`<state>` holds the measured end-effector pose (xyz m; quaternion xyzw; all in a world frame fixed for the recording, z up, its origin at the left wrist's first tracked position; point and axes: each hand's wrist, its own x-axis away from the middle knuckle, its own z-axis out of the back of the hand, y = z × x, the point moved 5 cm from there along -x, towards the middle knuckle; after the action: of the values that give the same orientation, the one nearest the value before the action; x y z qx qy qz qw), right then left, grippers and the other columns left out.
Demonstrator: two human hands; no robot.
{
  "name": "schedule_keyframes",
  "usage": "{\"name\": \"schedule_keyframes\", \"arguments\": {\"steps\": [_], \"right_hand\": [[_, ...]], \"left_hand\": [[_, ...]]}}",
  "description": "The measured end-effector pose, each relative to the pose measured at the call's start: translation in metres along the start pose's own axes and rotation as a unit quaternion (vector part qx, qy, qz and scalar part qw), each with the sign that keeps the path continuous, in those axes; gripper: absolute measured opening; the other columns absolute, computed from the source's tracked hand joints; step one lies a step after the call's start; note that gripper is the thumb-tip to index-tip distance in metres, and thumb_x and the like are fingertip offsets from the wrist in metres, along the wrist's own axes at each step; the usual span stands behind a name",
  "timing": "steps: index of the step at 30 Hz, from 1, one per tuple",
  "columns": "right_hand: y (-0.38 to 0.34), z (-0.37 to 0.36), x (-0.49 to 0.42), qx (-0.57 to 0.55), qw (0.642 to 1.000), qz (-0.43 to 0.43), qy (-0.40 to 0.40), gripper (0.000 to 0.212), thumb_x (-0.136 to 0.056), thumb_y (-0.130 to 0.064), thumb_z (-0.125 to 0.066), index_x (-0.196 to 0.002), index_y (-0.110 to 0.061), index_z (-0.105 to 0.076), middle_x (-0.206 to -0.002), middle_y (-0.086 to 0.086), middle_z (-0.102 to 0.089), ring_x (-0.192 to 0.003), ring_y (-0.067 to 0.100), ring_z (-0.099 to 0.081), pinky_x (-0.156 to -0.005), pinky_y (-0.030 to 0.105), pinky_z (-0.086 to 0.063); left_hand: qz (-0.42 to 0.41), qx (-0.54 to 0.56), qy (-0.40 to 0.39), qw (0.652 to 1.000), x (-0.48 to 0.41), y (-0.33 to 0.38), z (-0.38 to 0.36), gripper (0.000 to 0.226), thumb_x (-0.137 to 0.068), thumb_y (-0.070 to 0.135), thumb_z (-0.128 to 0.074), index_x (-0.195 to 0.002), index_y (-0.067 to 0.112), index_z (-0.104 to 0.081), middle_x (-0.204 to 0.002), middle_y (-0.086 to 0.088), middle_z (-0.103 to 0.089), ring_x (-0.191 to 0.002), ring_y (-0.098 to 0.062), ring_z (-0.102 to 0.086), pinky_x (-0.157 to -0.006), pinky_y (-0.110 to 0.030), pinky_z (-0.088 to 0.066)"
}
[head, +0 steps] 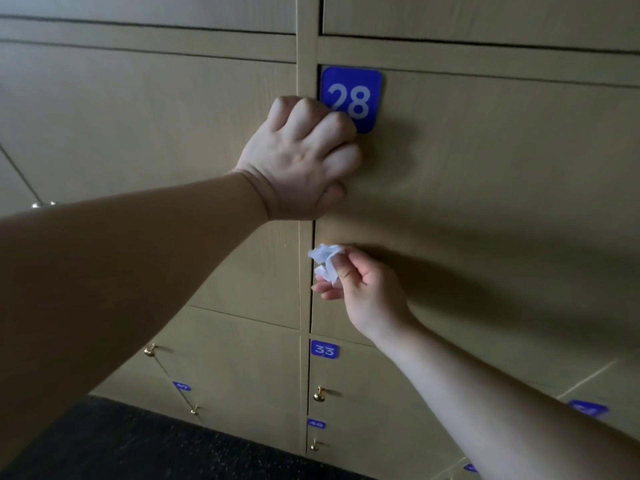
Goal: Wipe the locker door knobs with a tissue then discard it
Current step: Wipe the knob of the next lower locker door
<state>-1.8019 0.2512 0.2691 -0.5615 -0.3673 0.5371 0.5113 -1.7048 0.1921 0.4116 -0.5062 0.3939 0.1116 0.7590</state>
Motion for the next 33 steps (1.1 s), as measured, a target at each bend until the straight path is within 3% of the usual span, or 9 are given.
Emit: {"name": "schedule_keyframes", "arguments": {"steps": [4,6,8,11,13,20,23,27,33], "right_hand": [[0.011,0.0,0.002,-0.054,0.999,0.003,-0.006,0.027,-0.103,-0.02,-0.047,-0.097,-0.037,-0.068,-0.08,-0.004,-0.076,-0.073,0.023,-0.074,-0.072,0.036,-0.061],[0.012,0.007,0.004,0.027,0.999,0.039,-0.007,0.029,-0.101,-0.02,-0.051,-0.104,-0.046,-0.064,-0.077,-0.009,-0.074,-0.07,0.013,-0.073,-0.073,0.028,-0.059],[0.005,0.015,0.003,0.137,0.985,0.1,-0.012,0.027,-0.098,-0.016,-0.057,-0.116,-0.035,-0.067,-0.077,-0.014,-0.071,-0.068,0.001,-0.07,-0.071,0.019,-0.057],[-0.002,0.015,-0.001,0.262,0.952,0.157,-0.012,0.031,-0.093,-0.015,-0.066,-0.124,-0.019,-0.064,-0.083,-0.005,-0.073,-0.074,0.003,-0.071,-0.072,0.026,-0.06],[-0.002,0.009,-0.001,0.267,0.949,0.168,0.008,0.03,-0.09,-0.016,-0.07,-0.119,-0.018,-0.064,-0.081,-0.003,-0.073,-0.072,0.005,-0.071,-0.07,0.029,-0.059],[0.011,-0.009,0.005,0.081,0.984,0.116,0.109,0.021,-0.09,-0.016,-0.069,-0.094,-0.036,-0.064,-0.073,-0.008,-0.07,-0.056,0.008,-0.069,-0.056,0.023,-0.055],[0.012,-0.022,0.01,-0.01,0.986,0.072,0.153,0.025,-0.096,-0.008,-0.057,-0.1,-0.032,-0.061,-0.075,0.002,-0.07,-0.057,0.012,-0.068,-0.057,0.02,-0.053],[0.014,-0.03,0.014,-0.097,0.975,0.035,0.197,0.016,-0.101,-0.017,-0.047,-0.097,-0.021,-0.062,-0.067,0.004,-0.07,-0.057,0.019,-0.069,-0.055,0.026,-0.054],[0.011,-0.031,0.024,-0.207,0.933,0.015,0.295,0.028,-0.091,-0.037,-0.052,-0.095,-0.014,-0.067,-0.076,0.008,-0.073,-0.064,0.022,-0.07,-0.061,0.028,-0.056]], "left_hand": [[0.0,-0.015,-0.001,1.0,0.003,0.0,0.0,0.022,-0.086,0.032,-0.044,-0.099,0.015,-0.049,-0.11,-0.006,-0.04,-0.092,-0.031,-0.038,-0.076,-0.045,-0.03],[-0.002,-0.013,-0.002,1.0,0.001,0.0,0.0,0.023,-0.088,0.033,-0.043,-0.1,0.015,-0.048,-0.11,-0.006,-0.039,-0.094,-0.031,-0.037,-0.077,-0.045,-0.03],[-0.001,-0.01,0.002,1.0,0.001,-0.001,-0.001,0.022,-0.088,0.033,-0.043,-0.1,0.015,-0.049,-0.109,-0.006,-0.04,-0.093,-0.031,-0.037,-0.078,-0.045,-0.031],[0.004,0.002,0.012,1.0,0.001,-0.001,-0.001,0.021,-0.089,0.032,-0.042,-0.099,0.015,-0.05,-0.109,-0.006,-0.041,-0.093,-0.032,-0.038,-0.078,-0.045,-0.031],[0.005,0.012,0.013,1.0,0.003,-0.001,-0.001,0.022,-0.089,0.032,-0.041,-0.1,0.015,-0.05,-0.11,-0.006,-0.042,-0.094,-0.032,-0.039,-0.078,-0.046,-0.031],[-0.005,0.07,0.018,0.997,0.003,-0.004,0.002,0.025,-0.089,0.03,-0.038,-0.098,0.012,-0.053,-0.111,-0.008,-0.052,-0.094,-0.032,-0.04,-0.078,-0.046,-0.032],[-0.008,0.103,0.018,0.994,0.003,-0.003,0.002,0.029,-0.09,0.029,-0.034,-0.094,0.011,-0.056,-0.103,-0.012,-0.065,-0.094,-0.032,-0.039,-0.076,-0.046,-0.031],[-0.024,0.12,0.017,0.992,0.005,-0.004,0.003,0.025,-0.082,0.025,-0.038,-0.092,0.01,-0.056,-0.105,-0.013,-0.065,-0.096,-0.032,-0.037,-0.077,-0.045,-0.029],[-0.056,0.13,0.006,0.99,0.014,-0.004,0.002,0.022,-0.076,0.026,-0.047,-0.089,0.01,-0.056,-0.1,-0.01,-0.06,-0.097,-0.032,-0.035,-0.079,-0.043,-0.027]]}}
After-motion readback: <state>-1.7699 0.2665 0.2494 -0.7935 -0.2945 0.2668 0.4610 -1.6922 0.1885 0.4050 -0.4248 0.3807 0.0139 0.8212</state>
